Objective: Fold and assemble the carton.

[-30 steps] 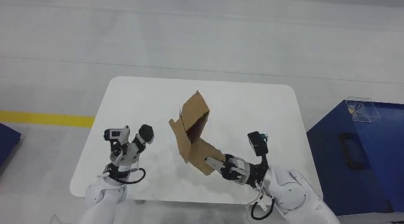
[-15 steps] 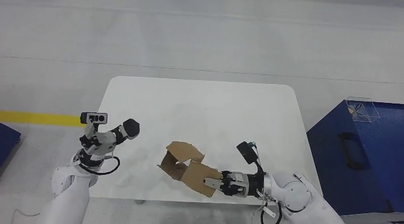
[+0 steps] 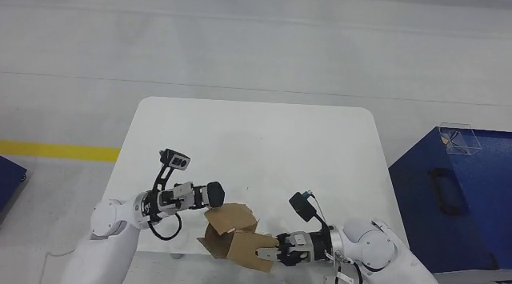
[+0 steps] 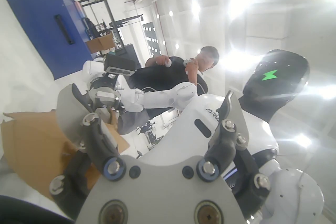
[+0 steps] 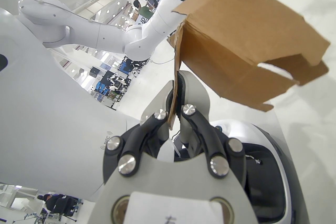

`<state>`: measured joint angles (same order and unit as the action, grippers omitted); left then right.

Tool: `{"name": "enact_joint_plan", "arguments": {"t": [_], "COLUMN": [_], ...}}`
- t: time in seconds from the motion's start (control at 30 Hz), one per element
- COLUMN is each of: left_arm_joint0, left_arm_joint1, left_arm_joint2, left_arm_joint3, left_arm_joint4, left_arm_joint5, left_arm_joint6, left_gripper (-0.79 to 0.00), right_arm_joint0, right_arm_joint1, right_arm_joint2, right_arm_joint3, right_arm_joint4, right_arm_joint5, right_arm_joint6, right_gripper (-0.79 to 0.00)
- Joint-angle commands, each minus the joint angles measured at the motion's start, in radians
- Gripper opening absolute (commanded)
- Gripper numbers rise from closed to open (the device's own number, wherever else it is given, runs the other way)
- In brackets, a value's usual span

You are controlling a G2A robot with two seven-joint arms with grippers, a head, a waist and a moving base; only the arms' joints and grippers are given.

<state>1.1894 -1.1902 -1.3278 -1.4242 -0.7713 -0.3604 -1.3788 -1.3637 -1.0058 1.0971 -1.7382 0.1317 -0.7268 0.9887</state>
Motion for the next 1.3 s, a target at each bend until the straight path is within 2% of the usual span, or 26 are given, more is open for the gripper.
{"name": "enact_joint_plan", "arguments": {"t": [0.0,0.17,0.23,0.37,0.43,0.73,0.8,0.9,1.07,1.17,1.27], "left_arm_joint0": [-0.011,-0.043,-0.048,-0.048,-0.047,-0.047,-0.042,-0.010,0.099,0.160,0.198], "left_arm_joint1": [-0.001,-0.001,-0.001,0.001,0.001,0.001,0.005,0.025,0.062,0.076,0.088], "left_arm_joint2": [0.028,0.073,0.082,0.078,0.068,0.068,0.048,-0.016,-0.161,-0.197,-0.230], "left_arm_joint3": [0.009,0.043,0.058,0.066,0.061,0.061,0.062,-0.005,-0.228,-0.355,-0.433], "left_arm_joint4": [0.047,0.128,0.109,0.055,0.029,0.029,0.087,0.241,0.585,0.752,0.885], "left_arm_joint5": [0.013,0.035,0.060,0.074,0.053,0.053,0.026,-0.034,-0.030,-0.019,-0.017], "left_arm_joint6": [-0.001,-0.008,-0.028,-0.063,-0.061,-0.061,0.001,0.043,0.180,0.186,0.181], "left_gripper": [0.000,0.000,0.000,0.000,0.000,0.000,0.000,0.000,0.000,0.000,0.000], "right_arm_joint0": [-0.002,-0.009,-0.010,-0.014,-0.014,-0.011,-0.010,-0.021,-0.040,-0.050,-0.056], "right_arm_joint1": [-0.001,0.003,0.005,0.010,0.010,0.010,0.011,0.015,0.024,0.029,0.032], "right_arm_joint2": [-0.006,0.002,0.014,0.024,0.024,0.028,0.035,0.052,0.083,0.099,0.108], "right_arm_joint3": [-0.014,-0.044,-0.048,-0.045,-0.045,-0.048,-0.067,-0.081,-0.117,-0.132,-0.137], "right_arm_joint4": [-0.035,-0.051,-0.049,-0.038,-0.038,-0.063,-0.128,-0.160,-0.140,-0.134,-0.135], "right_arm_joint5": [0.009,0.000,0.001,0.030,0.030,0.041,0.043,0.068,0.069,0.072,0.082], "right_arm_joint6": [-0.017,-0.045,-0.056,-0.053,-0.053,-0.061,-0.080,-0.101,-0.093,-0.094,-0.093], "right_gripper": [-0.785,-0.785,-0.785,-0.785,-0.785,-0.785,-0.785,-0.785,-0.785,-0.785,-0.785]}}
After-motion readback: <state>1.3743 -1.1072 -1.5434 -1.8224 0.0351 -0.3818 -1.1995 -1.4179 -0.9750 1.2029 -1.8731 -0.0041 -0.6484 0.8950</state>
